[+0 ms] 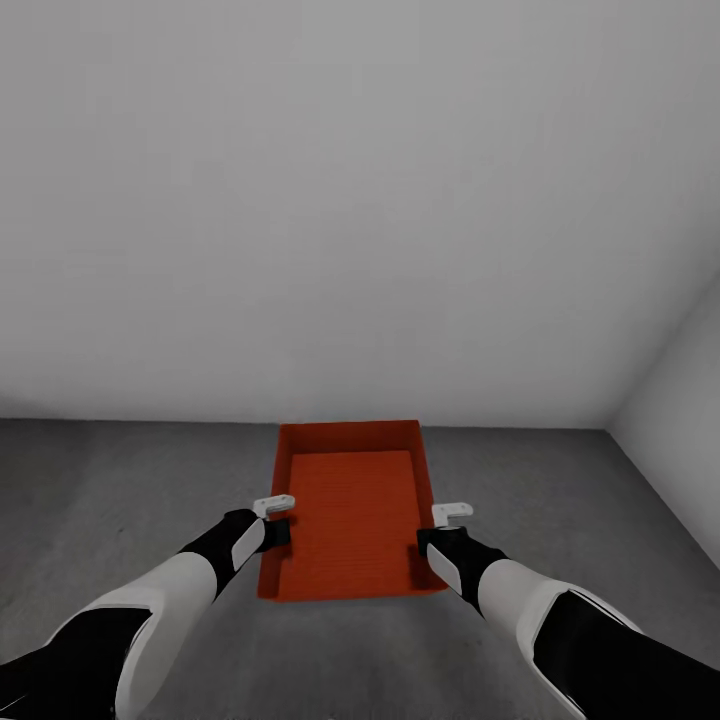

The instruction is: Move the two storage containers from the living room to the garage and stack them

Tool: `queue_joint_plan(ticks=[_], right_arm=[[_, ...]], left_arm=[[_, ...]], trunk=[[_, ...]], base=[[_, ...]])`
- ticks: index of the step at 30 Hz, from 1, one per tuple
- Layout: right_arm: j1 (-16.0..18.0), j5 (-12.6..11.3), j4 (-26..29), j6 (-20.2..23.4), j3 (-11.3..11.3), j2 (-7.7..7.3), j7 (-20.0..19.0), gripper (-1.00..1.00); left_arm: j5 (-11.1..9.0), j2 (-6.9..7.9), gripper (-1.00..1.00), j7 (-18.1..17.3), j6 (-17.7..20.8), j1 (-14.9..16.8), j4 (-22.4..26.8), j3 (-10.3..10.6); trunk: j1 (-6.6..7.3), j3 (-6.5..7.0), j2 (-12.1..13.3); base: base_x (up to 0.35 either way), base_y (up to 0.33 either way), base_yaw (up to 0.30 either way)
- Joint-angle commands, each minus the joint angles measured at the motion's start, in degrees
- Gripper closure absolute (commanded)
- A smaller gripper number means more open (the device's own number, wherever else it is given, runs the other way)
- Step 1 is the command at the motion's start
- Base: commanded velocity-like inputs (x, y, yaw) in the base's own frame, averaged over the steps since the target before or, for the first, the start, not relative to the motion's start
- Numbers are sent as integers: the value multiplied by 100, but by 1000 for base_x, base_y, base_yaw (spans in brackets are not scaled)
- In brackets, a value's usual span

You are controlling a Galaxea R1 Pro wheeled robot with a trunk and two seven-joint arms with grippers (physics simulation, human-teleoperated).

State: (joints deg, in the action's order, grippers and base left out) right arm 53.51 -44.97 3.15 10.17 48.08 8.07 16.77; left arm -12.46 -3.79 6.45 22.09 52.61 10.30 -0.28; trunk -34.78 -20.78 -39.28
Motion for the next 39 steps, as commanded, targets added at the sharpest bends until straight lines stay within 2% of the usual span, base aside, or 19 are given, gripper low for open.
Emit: queue_joint_plan(ticks=[1,39], right_arm=[[1,-179,-11,30,220,27,-16,100],[1,-179,-8,32,221,11,-16,100]], left_arm=[[-46,-8,100,-12,-38,4,86,-51],[-46,-8,100,5,-38,4,86,-51]], trunk=[[-23,-36,-49],[-858,-1069,-1573]], base=[[0,0,0],[0,0,0]])
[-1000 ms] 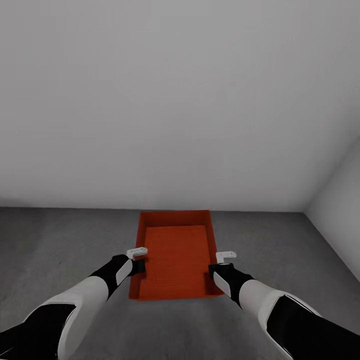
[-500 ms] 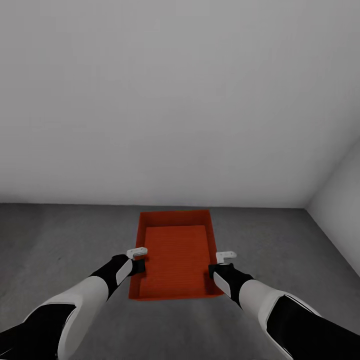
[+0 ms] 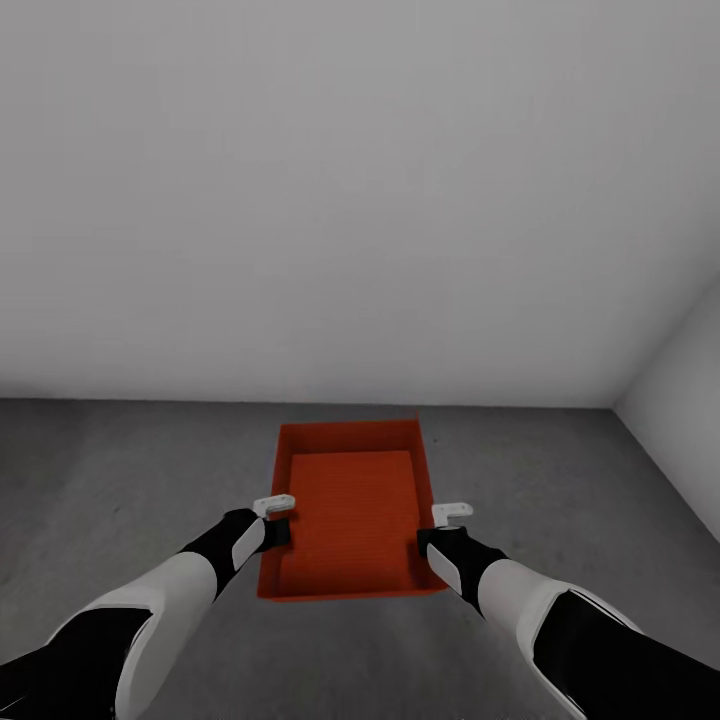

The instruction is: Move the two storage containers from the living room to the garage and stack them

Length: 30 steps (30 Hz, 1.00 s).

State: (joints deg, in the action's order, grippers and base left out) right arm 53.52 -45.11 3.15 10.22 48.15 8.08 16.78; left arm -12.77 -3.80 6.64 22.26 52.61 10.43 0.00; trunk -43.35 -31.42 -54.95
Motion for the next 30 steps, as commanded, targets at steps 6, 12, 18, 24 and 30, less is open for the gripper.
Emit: queue_joint_plan(ticks=[6,12,18,24,30], right_arm=[[1,-164,-9,27,214,13,-17,100],[1,-164,-9,27,217,12,-17,100],[1,-164,-9,28,216,16,-17,100],[1,-164,-10,26,216,17,-17,100],[1,-164,-9,26,216,18,-17,100]], left_arm=[[-15,-7,100,-13,-56,3,74,-79],[-15,-7,100,-13,-56,3,74,-79],[-15,-7,100,-7,-56,3,74,-79],[-15,-7,100,-5,-56,3,74,-79],[-15,-7,100,-4,-56,3,74,-79]], trunk=[[-132,-169,-246],[-264,-333,-487],[-396,-496,-728],[-528,-659,-968],[-659,-822,-1209]], base=[[0,0,0],[0,0,0],[0,0,0],[0,0,0],[0,0,0]])
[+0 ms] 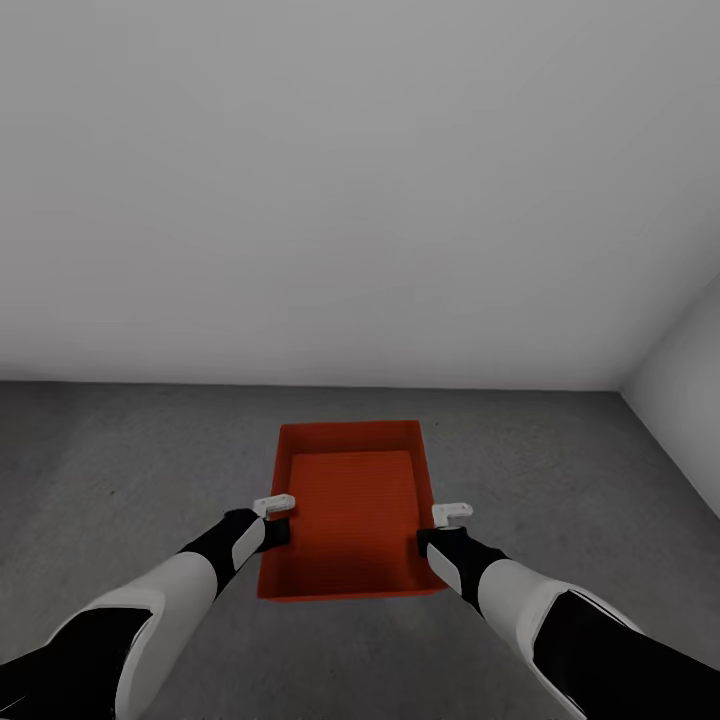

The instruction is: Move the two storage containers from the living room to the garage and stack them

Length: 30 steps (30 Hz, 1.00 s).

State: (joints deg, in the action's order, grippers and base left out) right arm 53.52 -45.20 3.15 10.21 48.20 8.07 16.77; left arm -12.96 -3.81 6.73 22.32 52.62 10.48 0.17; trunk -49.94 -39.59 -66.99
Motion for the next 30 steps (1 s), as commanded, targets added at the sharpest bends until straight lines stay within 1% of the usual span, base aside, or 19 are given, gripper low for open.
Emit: queue_joint_plan(ticks=[1,30], right_arm=[[1,-155,-10,29,210,19,-16,100],[1,-155,-9,29,208,10,-16,100]], left_arm=[[4,-6,100,-14,-61,3,68,-96],[4,-6,100,-14,-61,3,68,-96]], trunk=[[-22,-32,-45],[-659,-813,-1208]], base=[[0,0,0],[0,0,0]])
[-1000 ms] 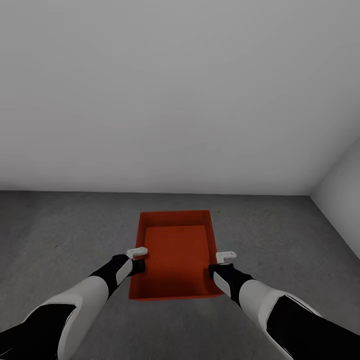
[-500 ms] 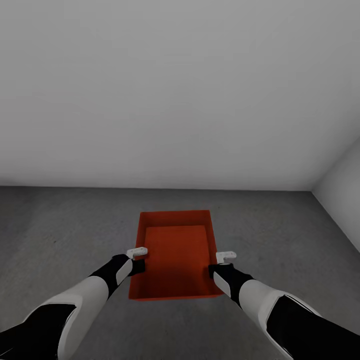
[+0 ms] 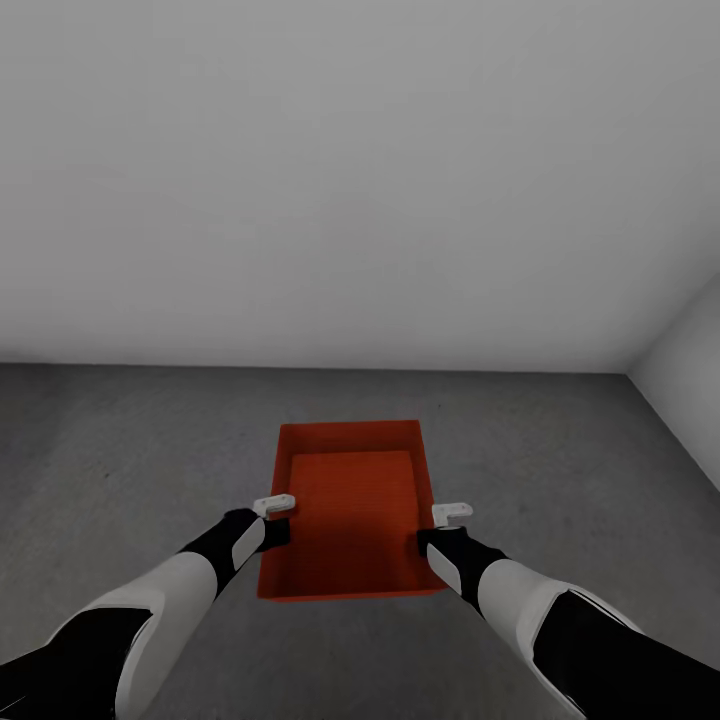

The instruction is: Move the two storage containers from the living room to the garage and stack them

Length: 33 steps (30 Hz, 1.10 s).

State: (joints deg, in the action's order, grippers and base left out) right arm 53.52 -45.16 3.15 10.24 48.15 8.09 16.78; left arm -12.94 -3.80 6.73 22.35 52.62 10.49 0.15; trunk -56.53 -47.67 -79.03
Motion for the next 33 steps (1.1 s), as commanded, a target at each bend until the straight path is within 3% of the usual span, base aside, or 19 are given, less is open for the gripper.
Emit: queue_joint_plan(ticks=[1,9,22,33], right_arm=[[0,-160,-8,27,213,8,-16,100],[0,-164,-8,27,213,14,-12,100],[0,-169,-8,29,213,26,-1,100],[0,-169,-7,30,217,26,-8,100]], left_arm=[[2,-6,100,-14,-64,3,67,-94],[2,-6,100,-14,-64,3,67,-94],[2,-6,100,-14,-67,3,67,-94],[2,-6,100,-14,-66,3,67,-94]], trunk=[[-22,-26,-44],[-22,-33,-44],[-22,-33,-44],[-264,-231,-485]], base=[[0,0,0],[0,0,-15],[0,0,-204],[0,0,-20]])
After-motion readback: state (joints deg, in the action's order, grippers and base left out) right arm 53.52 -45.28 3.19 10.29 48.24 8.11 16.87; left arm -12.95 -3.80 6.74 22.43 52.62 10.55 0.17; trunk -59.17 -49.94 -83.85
